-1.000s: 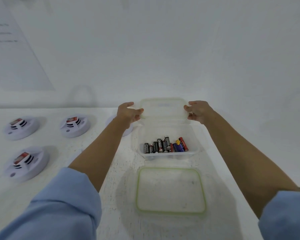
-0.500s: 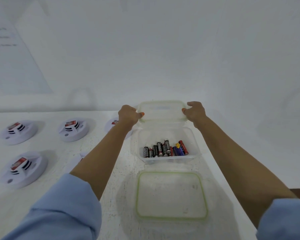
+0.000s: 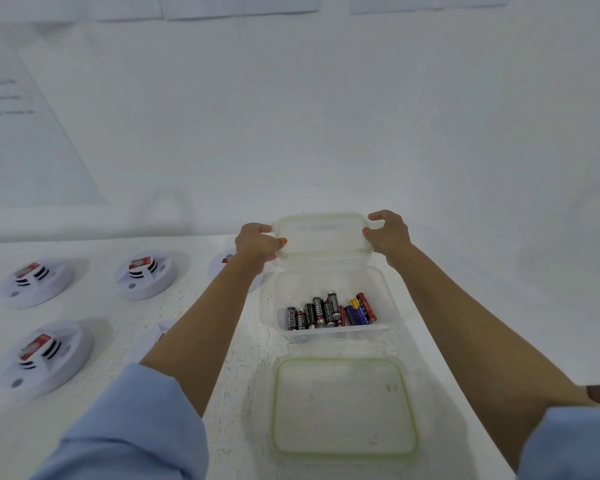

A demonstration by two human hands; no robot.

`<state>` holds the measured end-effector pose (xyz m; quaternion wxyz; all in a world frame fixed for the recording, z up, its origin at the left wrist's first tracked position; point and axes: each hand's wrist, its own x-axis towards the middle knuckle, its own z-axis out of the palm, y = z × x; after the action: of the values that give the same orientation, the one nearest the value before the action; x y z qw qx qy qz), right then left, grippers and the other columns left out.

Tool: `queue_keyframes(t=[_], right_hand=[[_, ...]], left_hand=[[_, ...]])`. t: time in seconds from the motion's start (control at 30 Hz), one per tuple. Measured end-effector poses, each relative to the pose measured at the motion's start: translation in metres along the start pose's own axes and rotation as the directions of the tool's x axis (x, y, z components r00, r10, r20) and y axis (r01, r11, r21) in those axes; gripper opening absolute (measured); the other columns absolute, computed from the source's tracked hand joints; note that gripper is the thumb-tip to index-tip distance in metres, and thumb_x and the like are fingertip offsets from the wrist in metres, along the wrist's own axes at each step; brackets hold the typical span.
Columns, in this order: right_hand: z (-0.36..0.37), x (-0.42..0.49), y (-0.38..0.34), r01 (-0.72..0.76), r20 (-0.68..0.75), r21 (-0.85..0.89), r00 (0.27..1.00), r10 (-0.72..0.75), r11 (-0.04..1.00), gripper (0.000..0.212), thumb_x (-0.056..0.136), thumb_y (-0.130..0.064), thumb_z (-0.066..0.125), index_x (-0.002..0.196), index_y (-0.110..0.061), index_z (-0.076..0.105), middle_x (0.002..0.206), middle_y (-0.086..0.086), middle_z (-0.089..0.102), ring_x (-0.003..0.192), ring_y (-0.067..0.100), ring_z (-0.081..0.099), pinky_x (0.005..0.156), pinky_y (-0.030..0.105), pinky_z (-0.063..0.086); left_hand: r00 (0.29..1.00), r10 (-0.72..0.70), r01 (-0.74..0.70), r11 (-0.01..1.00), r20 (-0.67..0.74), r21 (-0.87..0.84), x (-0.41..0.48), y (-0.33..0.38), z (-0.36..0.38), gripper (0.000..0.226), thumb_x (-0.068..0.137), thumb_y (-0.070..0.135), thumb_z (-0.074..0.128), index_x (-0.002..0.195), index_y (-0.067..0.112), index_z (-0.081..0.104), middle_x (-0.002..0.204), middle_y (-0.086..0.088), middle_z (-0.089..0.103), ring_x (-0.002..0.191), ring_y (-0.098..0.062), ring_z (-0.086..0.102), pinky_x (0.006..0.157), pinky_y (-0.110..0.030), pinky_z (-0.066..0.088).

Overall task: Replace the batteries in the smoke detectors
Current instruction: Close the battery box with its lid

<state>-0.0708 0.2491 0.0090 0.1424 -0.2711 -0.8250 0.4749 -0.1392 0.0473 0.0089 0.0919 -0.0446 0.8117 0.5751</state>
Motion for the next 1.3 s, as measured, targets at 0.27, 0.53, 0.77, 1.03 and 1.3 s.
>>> queue_keyframes(t=[0.27, 0.53, 0.77, 1.03, 1.3], right_hand=[[-0.001, 0.005, -0.001, -0.041, 0.043, 0.036, 0.998, 0.039, 0.999, 0.035, 0.087, -0.004, 0.054, 0.122, -0.007, 0.049, 0.13, 0.013, 0.047, 0.097, 0.024, 0.049, 0.093, 0.046, 0.049], [0.0, 0.009, -0.011, 0.027, 0.139, -0.256, 0.99, 0.01, 0.966, 0.049, 0.09, -0.003, 0.041, 0.138, -0.008, 0.03, 0.129, 0.017, 0.048, 0.116, 0.033, 0.049, 0.091, 0.035, 0.044], [0.028, 0.025, -0.036, 0.393, 0.347, -0.561, 0.911, -0.224, 0.728, 0.05, 0.098, -0.019, 0.03, 0.146, -0.023, 0.019, 0.156, 0.004, 0.014, 0.145, 0.018, 0.011, 0.116, 0.043, 0.004], [0.039, 0.043, -0.033, 0.444, 0.451, -0.565, 0.872, -0.19, 0.695, 0.041, 0.098, -0.033, 0.027, 0.135, -0.021, 0.042, 0.138, 0.005, 0.047, 0.127, 0.025, 0.043, 0.104, 0.037, 0.029], [0.045, 0.045, -0.036, 0.408, 0.446, -0.583, 0.884, -0.143, 0.703, 0.042, 0.097, -0.03, 0.029, 0.136, -0.018, 0.04, 0.141, 0.005, 0.043, 0.13, 0.026, 0.035, 0.105, 0.039, 0.025]], left_hand=[[0.999, -0.028, 0.028, 0.999, 0.028, 0.018, 0.003, 0.002, 0.0, 0.042, 0.082, 0.008, 0.069, 0.121, 0.01, 0.054, 0.123, -0.018, 0.057, 0.062, -0.017, 0.059, 0.073, -0.029, 0.051], [0.974, 0.186, -0.222, 0.899, 0.13, 0.378, -0.001, 0.005, -0.002, 0.052, 0.087, 0.012, 0.06, 0.135, 0.011, 0.041, 0.136, -0.015, 0.045, 0.116, -0.027, 0.052, 0.095, -0.03, 0.04], [0.722, 0.337, -0.639, 0.66, 0.604, 0.396, -0.003, 0.009, 0.006, 0.058, 0.083, 0.025, 0.069, 0.136, 0.023, 0.046, 0.15, 0.005, 0.032, 0.139, -0.012, 0.027, 0.109, -0.023, 0.017], [0.672, 0.362, -0.735, 0.43, 0.646, 0.525, 0.008, 0.018, 0.006, 0.073, 0.07, 0.037, 0.078, 0.135, 0.025, 0.047, 0.147, 0.009, 0.038, 0.137, -0.01, 0.032, 0.113, -0.029, 0.021], [0.664, 0.461, -0.743, 0.324, 0.588, 0.586, 0.006, 0.015, 0.013, 0.067, 0.069, 0.038, 0.077, 0.13, 0.026, 0.053, 0.14, 0.012, 0.048, 0.129, -0.009, 0.044, 0.104, -0.028, 0.033]])
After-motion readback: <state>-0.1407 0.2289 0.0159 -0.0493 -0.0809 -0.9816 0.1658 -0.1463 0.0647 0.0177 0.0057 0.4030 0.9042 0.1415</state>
